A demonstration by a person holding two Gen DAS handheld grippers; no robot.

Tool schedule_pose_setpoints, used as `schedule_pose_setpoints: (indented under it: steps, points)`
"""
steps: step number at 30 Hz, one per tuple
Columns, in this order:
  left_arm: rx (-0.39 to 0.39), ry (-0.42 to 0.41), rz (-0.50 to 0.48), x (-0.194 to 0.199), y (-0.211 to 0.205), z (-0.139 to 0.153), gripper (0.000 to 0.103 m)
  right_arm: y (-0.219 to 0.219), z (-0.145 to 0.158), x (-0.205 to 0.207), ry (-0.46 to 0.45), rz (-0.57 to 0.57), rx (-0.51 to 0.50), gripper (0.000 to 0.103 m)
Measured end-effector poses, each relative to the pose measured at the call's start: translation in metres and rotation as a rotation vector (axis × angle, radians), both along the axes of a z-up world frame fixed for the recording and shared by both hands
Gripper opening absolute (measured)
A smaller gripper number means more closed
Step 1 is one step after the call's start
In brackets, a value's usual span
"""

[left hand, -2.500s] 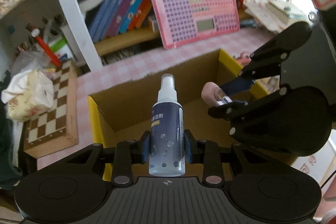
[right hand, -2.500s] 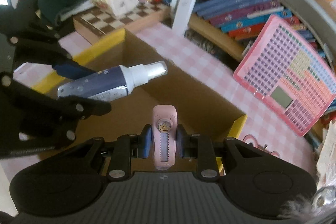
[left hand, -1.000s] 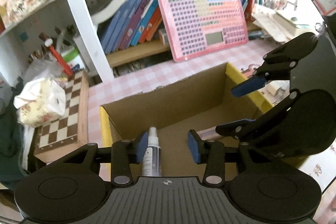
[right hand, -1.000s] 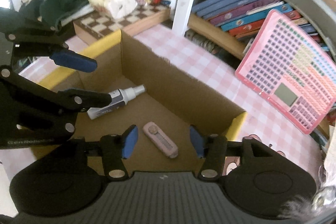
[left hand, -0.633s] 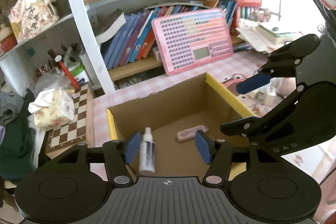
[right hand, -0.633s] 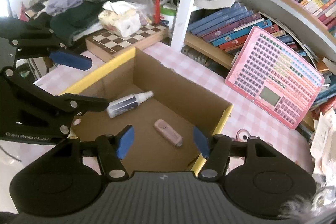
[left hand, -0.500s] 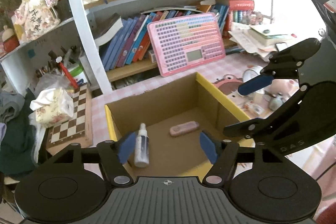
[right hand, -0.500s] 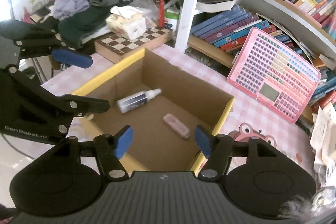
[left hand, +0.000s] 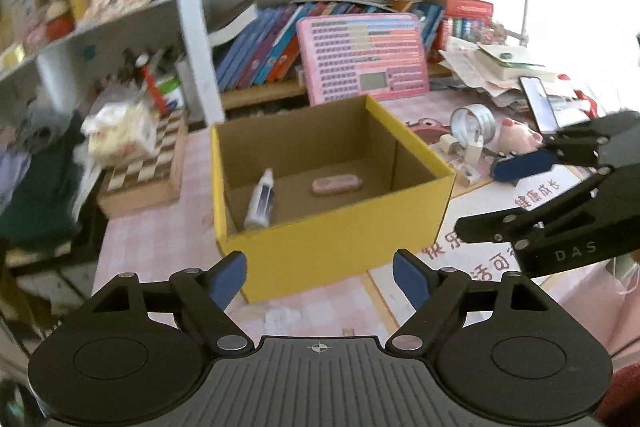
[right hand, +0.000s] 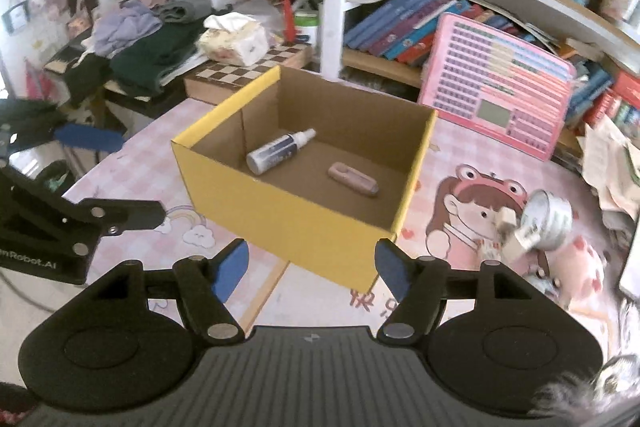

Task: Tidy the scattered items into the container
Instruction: 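Withdraw both open grippers up and away from the box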

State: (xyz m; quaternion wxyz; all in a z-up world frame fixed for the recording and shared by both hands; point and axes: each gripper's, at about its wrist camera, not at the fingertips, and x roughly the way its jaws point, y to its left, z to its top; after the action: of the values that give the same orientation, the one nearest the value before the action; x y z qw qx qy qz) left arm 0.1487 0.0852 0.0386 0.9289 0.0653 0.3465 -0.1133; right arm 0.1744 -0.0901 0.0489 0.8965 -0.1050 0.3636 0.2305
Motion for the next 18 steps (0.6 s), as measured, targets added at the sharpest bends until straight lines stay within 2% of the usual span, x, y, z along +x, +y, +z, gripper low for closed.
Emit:
schedule_pose_setpoints:
  steps: [7, 10, 15, 18]
  points:
    - [-0.003, 0.035, 0.06, -0.021, 0.01, -0.017, 0.083, -0.007, -0.021, -0.022, 0.058, -0.062, 0.041, 0.068]
    - [0.005, 0.048, 0.071, -0.03, 0.01, -0.024, 0.083, -0.007, -0.032, -0.034, 0.058, -0.085, 0.021, 0.068]
    - [0.088, 0.017, 0.053, -0.051, -0.001, -0.038, 0.083, -0.007, -0.049, -0.054, 0.044, -0.108, -0.029, 0.069]
    - [0.09, 0.031, 0.037, -0.06, -0.007, -0.045, 0.083, -0.011, -0.057, -0.065, 0.059, -0.147, -0.016, 0.069]
